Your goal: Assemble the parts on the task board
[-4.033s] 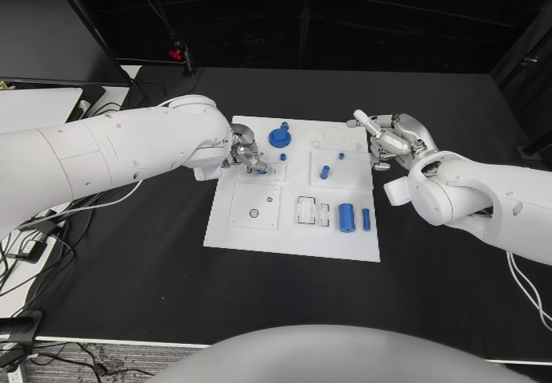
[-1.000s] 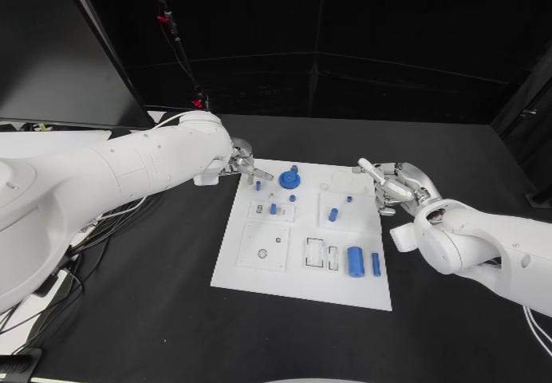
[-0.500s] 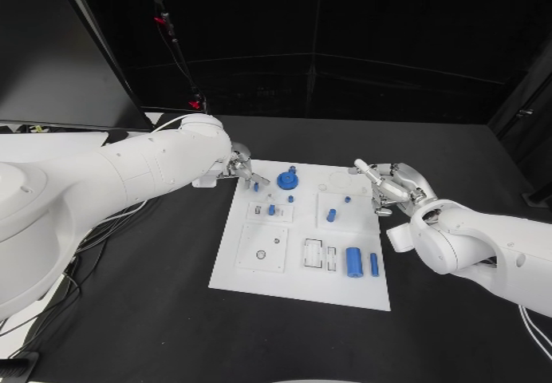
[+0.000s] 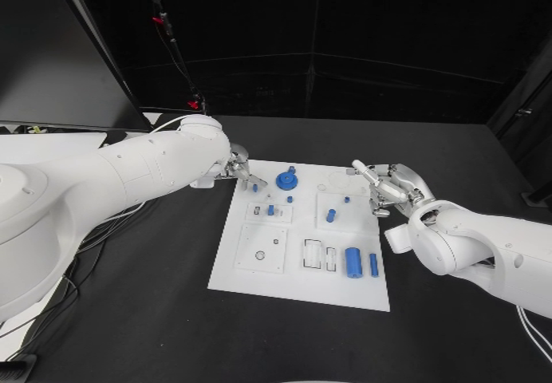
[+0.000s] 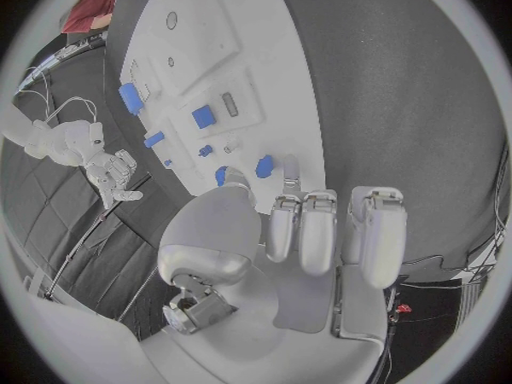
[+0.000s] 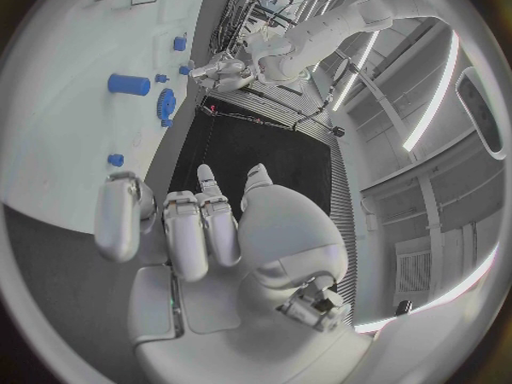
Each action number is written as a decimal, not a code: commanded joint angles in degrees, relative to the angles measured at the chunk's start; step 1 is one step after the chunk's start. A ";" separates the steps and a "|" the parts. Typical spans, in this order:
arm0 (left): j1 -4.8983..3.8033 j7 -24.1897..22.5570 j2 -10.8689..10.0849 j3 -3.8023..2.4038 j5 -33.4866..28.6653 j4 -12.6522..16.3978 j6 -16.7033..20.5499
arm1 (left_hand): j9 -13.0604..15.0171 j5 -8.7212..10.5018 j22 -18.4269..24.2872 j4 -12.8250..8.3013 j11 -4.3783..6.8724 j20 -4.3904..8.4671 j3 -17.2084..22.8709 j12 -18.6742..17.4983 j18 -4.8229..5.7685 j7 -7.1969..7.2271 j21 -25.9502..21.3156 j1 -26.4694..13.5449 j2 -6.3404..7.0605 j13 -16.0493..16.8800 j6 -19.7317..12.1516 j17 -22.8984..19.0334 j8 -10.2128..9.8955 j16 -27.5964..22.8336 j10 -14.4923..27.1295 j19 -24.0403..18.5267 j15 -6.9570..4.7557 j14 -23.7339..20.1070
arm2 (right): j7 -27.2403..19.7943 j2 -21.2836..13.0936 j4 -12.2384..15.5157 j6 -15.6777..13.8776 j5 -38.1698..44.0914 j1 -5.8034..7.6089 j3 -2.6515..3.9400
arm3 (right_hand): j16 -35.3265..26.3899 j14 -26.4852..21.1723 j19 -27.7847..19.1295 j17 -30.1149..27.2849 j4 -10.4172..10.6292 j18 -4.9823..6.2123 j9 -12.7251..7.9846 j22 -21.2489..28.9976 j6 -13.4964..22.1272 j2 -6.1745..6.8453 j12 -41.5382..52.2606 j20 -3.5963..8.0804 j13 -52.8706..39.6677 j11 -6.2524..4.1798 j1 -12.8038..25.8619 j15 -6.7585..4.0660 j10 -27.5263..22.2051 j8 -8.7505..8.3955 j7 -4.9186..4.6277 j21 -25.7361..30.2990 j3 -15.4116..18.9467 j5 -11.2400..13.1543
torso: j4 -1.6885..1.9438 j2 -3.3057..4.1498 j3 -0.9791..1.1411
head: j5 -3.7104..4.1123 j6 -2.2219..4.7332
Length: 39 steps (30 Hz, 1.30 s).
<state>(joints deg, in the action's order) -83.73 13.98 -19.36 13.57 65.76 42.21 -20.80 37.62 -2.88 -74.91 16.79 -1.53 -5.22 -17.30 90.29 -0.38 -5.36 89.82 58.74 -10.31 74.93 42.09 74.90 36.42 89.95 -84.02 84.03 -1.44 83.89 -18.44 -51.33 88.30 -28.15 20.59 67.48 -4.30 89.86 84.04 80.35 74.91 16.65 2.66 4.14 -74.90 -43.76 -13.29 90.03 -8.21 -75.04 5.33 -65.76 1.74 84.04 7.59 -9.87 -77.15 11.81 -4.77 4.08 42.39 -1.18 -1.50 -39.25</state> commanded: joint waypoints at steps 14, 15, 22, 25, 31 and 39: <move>-0.17 -2.60 0.09 -0.07 0.68 0.37 -0.44 | -0.39 0.12 -15.09 -0.23 -0.33 0.06 -2.02 -0.29 0.38 -0.03 0.18 -1.72 0.11 15.07 0.75 15.10 -0.51 0.05 -5.98 5.97 -0.07 6.11 | -0.54 0.10 0.01 -0.09 -0.07 0.09 0.04 | 0.14 5.96 -0.20 15.09 -0.05 0.87 0.05 -9.32 0.21 -0.57 -0.03 -0.21 -14.96 0.29 -0.16 0.52 5.96 0.21 -0.16 0.31 0.42 -0.38 | -0.53 0.46 0.04 | 0.26 -0.02; -0.17 -2.51 0.12 -0.07 0.68 0.36 -0.51 | -0.43 0.10 -15.09 -0.31 -0.32 0.06 -1.94 -0.29 0.38 -0.02 0.18 -1.32 -0.07 15.07 0.79 15.10 -0.55 0.05 -5.98 5.97 -0.07 6.11 | -0.53 0.13 0.01 -0.09 -0.07 0.09 0.04 | 0.14 5.96 -0.19 15.09 -0.05 0.86 0.05 -9.33 0.21 -0.58 -0.03 -0.21 -14.96 0.29 -0.18 0.52 5.96 0.21 -0.16 0.30 0.43 -0.39 | -0.54 0.46 0.04 | 0.25 -0.04; -0.18 -1.84 0.24 -0.07 0.69 0.23 -1.21 | -0.71 0.00 -15.09 -0.46 -0.32 0.02 -1.34 -0.29 0.38 0.00 0.18 1.45 -1.23 15.07 0.95 15.10 -0.78 0.05 -5.98 5.97 -0.04 6.11 | -0.45 0.06 0.07 -0.08 -0.07 0.09 0.04 | 0.14 5.96 -0.15 15.09 -0.06 0.85 0.04 -9.36 0.24 -0.61 -0.03 -0.23 -14.96 0.31 -0.27 0.54 5.96 0.23 -0.18 0.25 0.45 -0.47 | -0.38 0.44 0.04 | 0.14 -0.24; -0.18 -1.96 0.31 -0.07 0.69 0.10 -1.08 | -0.83 -0.10 -15.09 -0.29 -0.31 -0.02 -0.58 -0.29 0.38 0.01 0.18 2.58 -2.93 15.07 1.04 15.10 -0.85 0.05 -5.98 5.97 -0.03 6.11 | -0.42 0.04 0.08 -0.08 -0.07 0.10 0.04 | 0.14 5.96 -0.15 15.09 -0.06 0.85 0.04 -9.36 0.24 -0.61 -0.03 -0.23 -14.96 0.31 -0.27 0.54 5.96 0.23 -0.18 0.25 0.45 -0.47 | -0.39 0.44 0.05 | -0.01 -0.19; -0.18 -2.04 0.39 -0.07 0.69 0.06 -0.86 | -1.11 -2.79 -15.09 -0.58 -0.24 -0.08 0.42 -0.29 0.38 0.12 0.18 6.39 -4.05 15.07 1.09 15.10 -1.00 0.05 -5.98 5.97 -0.05 6.11 | -0.39 0.09 0.06 -0.01 -0.07 0.10 0.04 | 0.14 5.96 -0.13 15.09 -0.07 0.84 0.04 -9.37 0.26 -0.63 -0.03 -0.24 -14.96 0.33 -0.34 0.55 5.96 0.25 -0.18 0.23 0.47 -0.52 | -0.40 0.40 0.03 | 0.01 -0.29; -0.18 -2.38 0.46 -0.07 0.69 -0.05 -0.36 | -1.66 -10.28 -15.09 -0.16 0.01 0.02 1.39 -0.29 0.38 0.38 0.18 11.01 -4.93 15.07 1.27 15.10 -1.40 0.05 -5.98 5.97 -0.22 6.11 | -0.32 0.19 -0.06 0.11 -0.07 0.10 0.04 | 0.14 5.96 -0.13 15.09 -0.07 0.84 0.04 -9.37 0.26 -0.63 -0.03 -0.24 -14.96 0.33 -0.34 0.55 5.96 0.25 -0.18 0.23 0.47 -0.52 | -0.45 0.42 0.01 | 0.01 -0.47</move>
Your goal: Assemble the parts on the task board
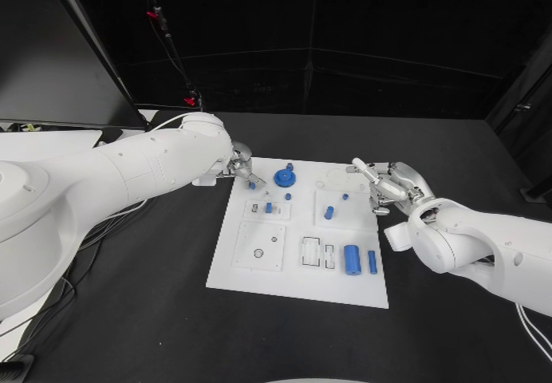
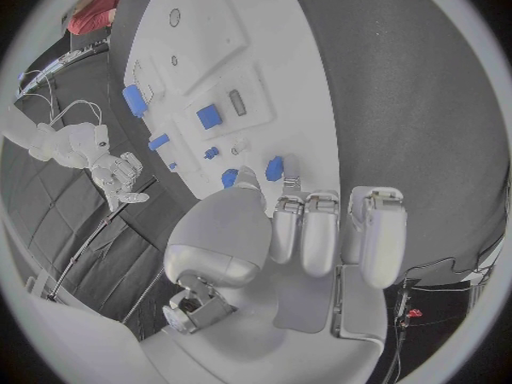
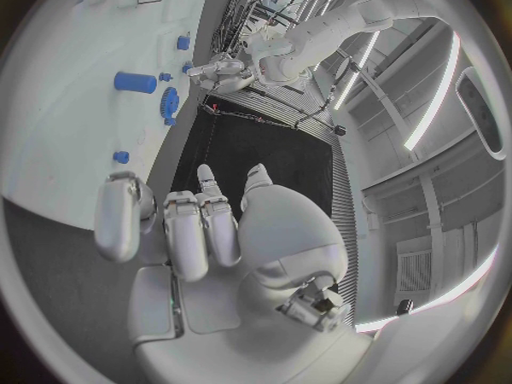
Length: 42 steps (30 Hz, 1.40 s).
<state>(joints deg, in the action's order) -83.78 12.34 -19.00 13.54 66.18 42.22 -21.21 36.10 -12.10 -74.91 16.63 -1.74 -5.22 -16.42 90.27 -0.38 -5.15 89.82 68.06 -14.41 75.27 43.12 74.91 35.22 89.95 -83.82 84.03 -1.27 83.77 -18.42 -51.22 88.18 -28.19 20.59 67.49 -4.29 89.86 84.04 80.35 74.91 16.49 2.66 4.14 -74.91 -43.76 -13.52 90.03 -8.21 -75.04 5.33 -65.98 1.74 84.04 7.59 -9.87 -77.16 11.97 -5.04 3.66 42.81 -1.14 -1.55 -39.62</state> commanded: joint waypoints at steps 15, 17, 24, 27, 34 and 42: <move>-0.12 -1.34 0.25 -0.05 0.26 -0.08 -0.41 | -0.78 -8.29 -15.09 -0.01 0.49 0.16 2.73 -0.27 0.38 0.47 0.18 6.42 -1.54 14.73 0.07 15.09 -0.91 0.05 -6.18 5.97 -0.62 6.23 | -0.21 0.10 -0.11 0.27 -0.07 0.09 0.04 | 0.14 5.96 -0.14 15.09 0.08 0.85 0.03 -9.37 0.32 -0.45 -0.03 -0.29 -14.96 0.35 -0.43 0.59 5.96 0.35 -0.21 0.29 0.41 -0.55 | -0.03 0.01 0.01 | 0.27 -0.42; -0.11 -1.53 0.29 -0.05 0.26 -0.11 -0.47 | -0.81 -8.39 -15.09 0.00 0.50 0.17 2.77 -0.27 0.38 0.49 0.18 6.62 -1.46 14.73 0.12 15.09 -0.92 0.05 -6.18 5.97 -0.63 6.23 | -0.18 0.10 -0.13 0.27 -0.07 0.09 0.04 | 0.14 5.96 -0.14 15.09 0.08 0.85 0.03 -9.37 0.32 -0.45 -0.03 -0.29 -14.96 0.35 -0.43 0.59 5.96 0.35 -0.21 0.29 0.41 -0.55 | -0.05 0.00 0.01 | 0.35 -0.45; -0.11 -1.80 0.35 -0.05 0.26 -0.07 -1.06 | -1.22 -9.74 -15.09 0.09 0.71 0.24 4.97 -0.27 0.38 0.70 0.18 9.37 -2.05 14.73 0.33 15.09 -1.27 0.05 -6.18 5.97 -0.79 6.23 | -0.02 0.00 -0.12 0.23 -0.07 0.09 0.04 | 0.14 5.96 -0.15 15.09 0.08 0.86 0.03 -9.36 0.33 -0.45 -0.03 -0.30 -14.96 0.35 -0.46 0.59 5.96 0.36 -0.21 0.31 0.41 -0.58 | 0.01 0.04 0.04 | 0.29 -0.53; -0.11 -1.87 0.34 -0.05 0.26 -0.09 -1.13 | -1.37 -10.37 -15.09 0.08 0.78 0.27 6.03 -0.27 0.38 0.78 0.18 10.65 -1.92 14.73 0.34 15.09 -1.42 0.05 -6.18 5.97 -0.84 6.23 | 0.01 -0.01 -0.13 0.23 -0.07 0.09 0.04 | 0.14 5.96 -0.15 15.09 0.08 0.86 0.03 -9.36 0.33 -0.45 -0.03 -0.30 -14.96 0.35 -0.46 0.59 5.96 0.36 -0.21 0.31 0.41 -0.58 | 0.03 0.05 0.04 | 0.28 -0.60; -0.11 -2.06 0.31 -0.05 0.26 -0.14 -1.03 | -1.60 -11.93 -15.09 0.14 0.83 0.31 7.75 -0.27 0.38 0.82 0.18 12.33 -1.75 14.73 0.46 15.09 -1.62 0.05 -6.18 5.97 -0.90 6.23 | 0.08 0.04 -0.21 0.32 -0.07 0.09 0.04 | 0.14 5.96 -0.15 15.09 0.08 0.86 0.03 -9.36 0.33 -0.45 -0.03 -0.30 -14.96 0.35 -0.46 0.59 5.96 0.36 -0.21 0.31 0.41 -0.58 | 0.03 0.05 0.02 | 0.03 -0.67; -0.10 -1.98 0.31 -0.05 0.26 -0.14 -0.78 | -1.80 -13.68 -15.09 0.14 0.82 0.30 9.97 -0.27 0.38 0.77 0.18 14.21 -1.20 14.73 0.43 15.09 -1.84 0.05 -6.18 5.97 -0.92 6.23 | 0.14 0.09 -0.32 0.39 -0.07 0.08 0.04 | 0.14 5.96 -0.15 15.09 0.08 0.86 0.03 -9.36 0.33 -0.45 -0.03 -0.30 -14.96 0.35 -0.46 0.59 5.96 0.36 -0.21 0.31 0.41 -0.58 | 0.02 0.05 0.03 | -0.02 -0.88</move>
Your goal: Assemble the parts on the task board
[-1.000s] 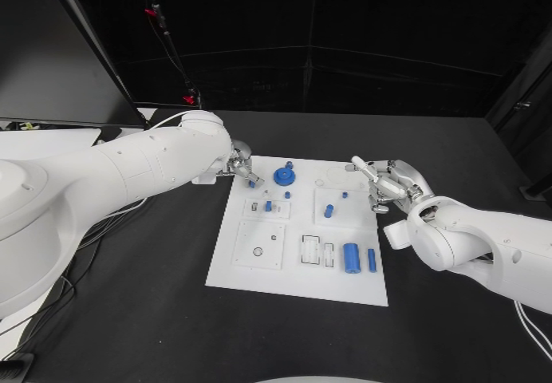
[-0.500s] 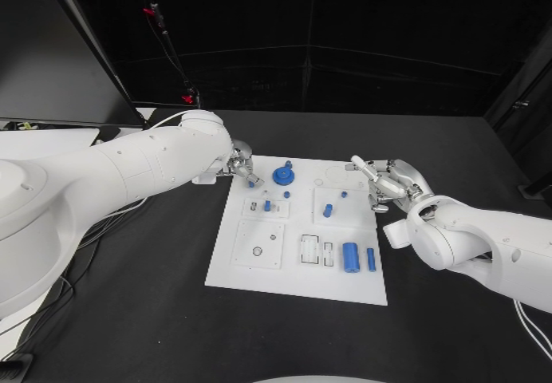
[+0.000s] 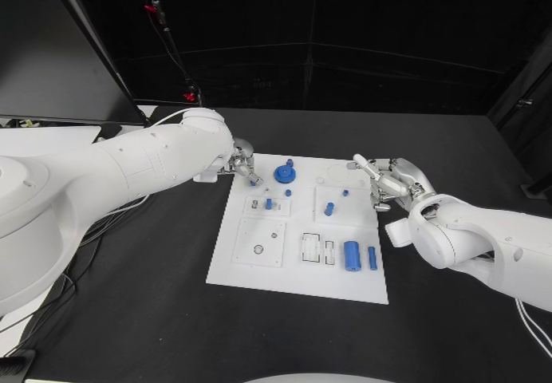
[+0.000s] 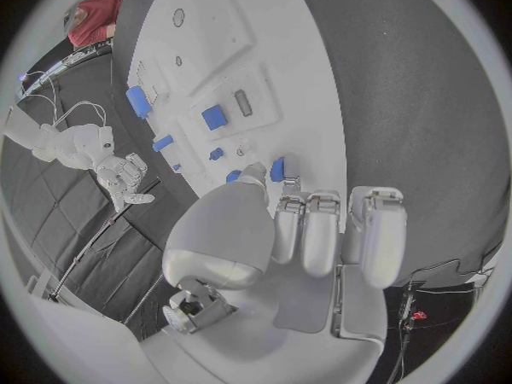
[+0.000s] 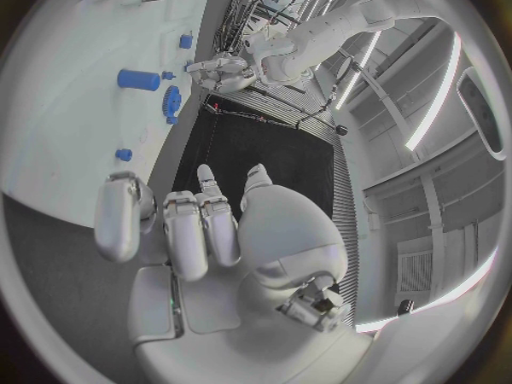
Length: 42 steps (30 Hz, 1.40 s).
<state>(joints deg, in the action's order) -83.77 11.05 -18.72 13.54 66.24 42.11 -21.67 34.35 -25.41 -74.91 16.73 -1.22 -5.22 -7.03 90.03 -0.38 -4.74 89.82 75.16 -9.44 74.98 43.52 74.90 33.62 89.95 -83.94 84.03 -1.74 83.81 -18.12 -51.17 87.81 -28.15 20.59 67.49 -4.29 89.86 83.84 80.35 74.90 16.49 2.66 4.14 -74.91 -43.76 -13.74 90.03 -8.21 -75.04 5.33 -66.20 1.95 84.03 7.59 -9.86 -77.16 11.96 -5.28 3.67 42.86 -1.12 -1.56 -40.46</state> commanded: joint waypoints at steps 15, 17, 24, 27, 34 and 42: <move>-0.11 -0.97 -0.10 -0.04 0.21 0.02 0.09 | -0.56 -1.17 -15.09 0.13 0.20 0.11 11.38 -0.03 0.38 0.29 0.18 9.43 -3.79 15.02 0.38 15.10 -0.74 0.05 -6.06 5.97 -0.42 6.19 | 0.10 0.11 -0.14 0.46 -0.07 0.08 0.03 | 0.14 6.16 -0.15 15.10 0.08 0.86 0.03 -9.36 0.33 -0.23 -0.03 -0.30 -14.96 0.35 -0.24 0.39 5.97 0.36 -0.21 0.31 0.42 -0.35 | -0.01 0.02 0.01 | 0.02 -0.24; -0.11 -1.05 -0.11 -0.04 0.21 0.04 0.22 | -0.58 -1.09 -15.09 0.06 0.09 0.07 13.34 -0.03 0.38 0.24 0.18 8.72 -2.97 15.02 0.56 15.10 -0.75 0.05 -6.06 5.97 -0.41 6.19 | 0.13 0.10 -0.14 0.46 -0.07 0.08 0.03 | 0.14 6.16 -0.23 15.10 0.11 0.89 0.02 -9.32 0.37 -0.30 -0.03 -0.32 -14.96 0.37 -0.35 0.41 5.97 0.41 -0.22 0.44 0.49 -0.41 | 0.00 0.02 0.01 | 0.06 -0.30; -0.11 -1.43 -0.24 -0.04 0.21 0.16 0.82 | -0.56 -0.91 -15.09 0.09 0.14 0.00 18.33 -0.03 0.38 0.23 0.18 6.65 -0.80 15.02 0.77 15.10 -0.82 0.05 -6.06 5.97 -0.31 6.19 | 0.24 0.03 -0.18 0.50 -0.07 0.08 0.03 | 0.14 6.16 -0.23 15.10 0.11 0.89 0.02 -9.32 0.37 -0.30 -0.03 -0.32 -14.96 0.37 -0.35 0.41 5.97 0.41 -0.22 0.44 0.49 -0.41 | 0.00 0.02 0.01 | 0.12 -0.42; -0.11 -1.69 -0.37 -0.04 0.21 0.26 1.15 | -0.45 -0.80 -15.09 0.10 0.15 -0.01 20.56 -0.03 0.38 0.24 0.18 5.64 0.19 15.02 0.88 15.10 -0.76 0.05 -6.06 5.97 -0.30 6.19 | 0.28 -0.01 -0.22 0.51 -0.07 0.08 0.03 | 0.14 6.16 -0.23 15.10 0.11 0.89 0.02 -9.32 0.37 -0.30 -0.03 -0.32 -14.96 0.37 -0.35 0.41 5.97 0.41 -0.22 0.44 0.49 -0.41 | 0.01 0.02 0.01 | 0.15 -0.52; -0.12 -2.94 -0.93 -0.04 0.21 0.75 2.93 | -0.38 -0.65 -15.09 0.08 0.16 -0.01 21.67 -0.03 0.38 0.27 0.18 5.18 0.71 15.02 0.97 15.10 -0.70 0.05 -6.06 5.97 -0.31 6.19 | 0.38 -0.05 -0.36 0.57 -0.07 0.08 0.03 | 0.14 6.16 -0.23 15.10 0.11 0.89 0.02 -9.32 0.37 -0.30 -0.03 -0.32 -14.96 0.37 -0.35 0.41 5.97 0.41 -0.22 0.44 0.49 -0.41 | 0.07 0.02 0.01 | 0.22 -0.64; -0.28 -4.17 -2.06 -0.04 0.09 2.63 5.95 | -0.33 -0.46 -15.09 0.08 0.19 0.00 22.31 -0.03 0.38 0.29 0.18 4.96 1.08 15.02 1.11 15.10 -0.64 0.05 -6.06 5.97 -0.33 6.19 | 0.57 -0.09 -0.54 0.73 -0.07 0.07 0.03 | 0.14 6.16 -0.37 15.10 0.11 0.95 0.02 -9.24 0.39 -0.36 -0.03 -0.34 -14.96 0.38 -0.44 0.42 5.97 0.46 -0.23 0.64 0.52 -0.48 | 0.04 -0.02 0.01 | 0.18 -1.01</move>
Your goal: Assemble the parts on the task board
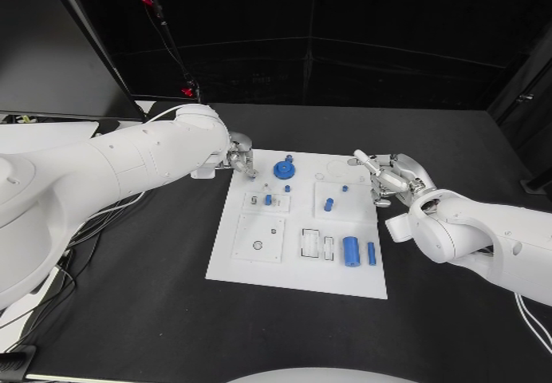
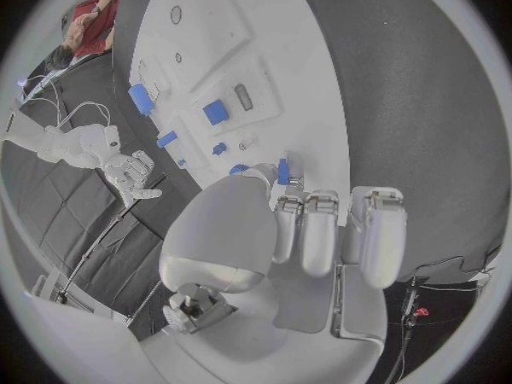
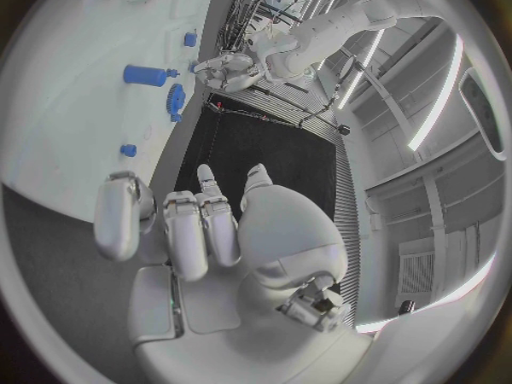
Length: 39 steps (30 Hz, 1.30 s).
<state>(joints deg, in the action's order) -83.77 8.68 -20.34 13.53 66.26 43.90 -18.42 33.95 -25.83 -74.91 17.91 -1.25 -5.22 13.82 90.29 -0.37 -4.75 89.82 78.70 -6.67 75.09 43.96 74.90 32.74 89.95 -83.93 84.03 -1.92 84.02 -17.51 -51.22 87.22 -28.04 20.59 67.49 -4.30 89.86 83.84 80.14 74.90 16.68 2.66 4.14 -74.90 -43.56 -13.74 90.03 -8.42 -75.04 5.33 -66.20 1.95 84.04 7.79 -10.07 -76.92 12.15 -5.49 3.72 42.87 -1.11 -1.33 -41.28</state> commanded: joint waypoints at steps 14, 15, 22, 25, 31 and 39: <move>-2.60 0.58 -7.63 -0.03 -6.37 11.39 3.48 | 0.20 -0.20 -15.09 -1.10 0.20 0.02 2.36 -0.29 0.37 0.25 0.18 1.09 -1.07 14.91 1.00 15.10 0.45 0.05 -6.07 5.97 -0.19 5.98 | 0.04 -0.63 0.26 0.28 -0.07 0.07 0.03 | 0.14 6.16 -0.16 15.10 -0.10 0.94 0.01 -9.25 0.23 -0.41 -0.03 -0.15 -14.96 0.37 -0.58 0.43 5.96 0.29 -0.03 0.41 0.35 -0.40 | 0.02 -0.03 0.05 | 0.11 -0.94; -2.73 0.95 -8.25 -0.03 -6.86 12.28 3.51 | 0.21 -0.25 -15.09 -1.10 0.20 0.02 2.47 -0.29 0.37 0.25 0.18 1.03 -1.00 14.91 1.04 15.10 0.48 0.05 -6.07 5.97 -0.19 5.98 | 0.04 -0.65 0.28 0.28 -0.07 0.07 0.03 | 0.14 6.16 -0.16 15.10 -0.10 0.94 0.01 -9.25 0.23 -0.41 -0.03 -0.15 -14.96 0.37 -0.58 0.43 5.96 0.29 -0.03 0.41 0.35 -0.40 | 0.08 -0.04 0.06 | 0.06 -0.98; -3.21 3.06 -13.01 -0.01 -9.39 19.25 4.14 | 0.27 -0.43 -15.09 -1.08 0.18 0.04 2.84 -0.29 0.37 0.24 0.18 0.82 -0.76 14.91 1.20 15.10 0.58 0.05 -6.07 5.97 -0.20 5.98 | -0.02 -0.70 0.31 0.22 -0.07 0.07 0.03 | 0.14 6.16 -0.18 15.10 -0.15 0.96 -0.01 -9.27 0.43 -0.52 -0.03 -0.19 -14.96 0.37 -1.38 0.44 5.96 0.49 -0.04 0.50 0.50 -1.38 | 0.06 -0.01 0.01 | -0.32 -1.44; -3.26 4.33 -14.32 -0.01 -9.90 21.41 4.00 | 0.28 -0.48 -15.09 -1.07 0.18 0.05 2.91 -0.29 0.37 0.23 0.18 0.75 -0.71 14.91 1.23 15.10 0.60 0.05 -6.07 5.97 -0.21 5.98 | -0.07 -0.72 0.31 0.18 -0.07 0.07 0.03 | 0.14 6.16 -0.17 15.10 -0.14 0.96 -0.01 -9.27 0.45 -0.54 -0.03 -0.19 -14.96 0.37 -1.48 0.44 5.96 0.53 -0.04 0.51 0.54 -1.53 | 0.10 -0.05 0.02 | -0.50 -1.56; -3.30 7.17 -16.76 0.00 -10.29 25.55 4.33 | 0.28 -0.53 -15.09 -1.06 0.17 0.05 2.97 -0.29 0.37 0.22 0.18 0.68 -0.66 14.91 1.25 15.10 0.62 0.05 -6.07 5.97 -0.21 5.98 | -0.23 -0.71 0.33 0.15 -0.07 0.07 0.03 | 0.14 6.16 -0.20 15.10 -0.14 0.97 -0.01 -9.26 0.47 -0.55 -0.03 -0.19 -14.96 0.38 -1.53 0.44 5.96 0.55 -0.04 0.55 0.56 -1.61 | -0.02 -0.02 0.01 | -0.92 -1.84; -3.16 10.84 -18.23 0.01 -10.38 28.57 5.22 | 0.30 -0.62 -15.09 -1.08 0.17 0.05 3.09 -0.29 0.37 0.22 0.18 0.59 -0.58 14.91 1.27 15.10 0.64 0.05 -6.07 5.97 -0.21 5.98 | -0.48 -0.85 0.35 -0.04 -0.07 0.07 0.03 | 0.14 6.16 -0.15 15.10 -0.13 0.95 -0.01 -9.29 0.47 -0.56 -0.03 -0.19 -14.96 0.38 -1.54 0.44 5.96 0.56 -0.04 0.49 0.57 -1.63 | 0.15 -0.02 0.03 | -1.04 -2.14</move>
<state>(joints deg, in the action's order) -86.90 16.38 -38.53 13.57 56.73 72.13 -14.06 34.19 -26.19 -74.91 18.69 -1.36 -5.22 14.64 90.15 -0.38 -5.14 89.82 79.01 -6.36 75.05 44.36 74.90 33.19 89.95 -83.81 84.03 -1.75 84.02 -17.34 -52.07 87.41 -28.05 20.59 67.48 -4.30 89.86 84.05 80.14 74.93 16.51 2.65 4.14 -74.91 -43.56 -14.19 90.03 -8.42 -75.05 5.33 -67.26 2.16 84.04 8.14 -10.07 -76.70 12.32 -6.96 3.78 42.84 -1.08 -2.31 -43.37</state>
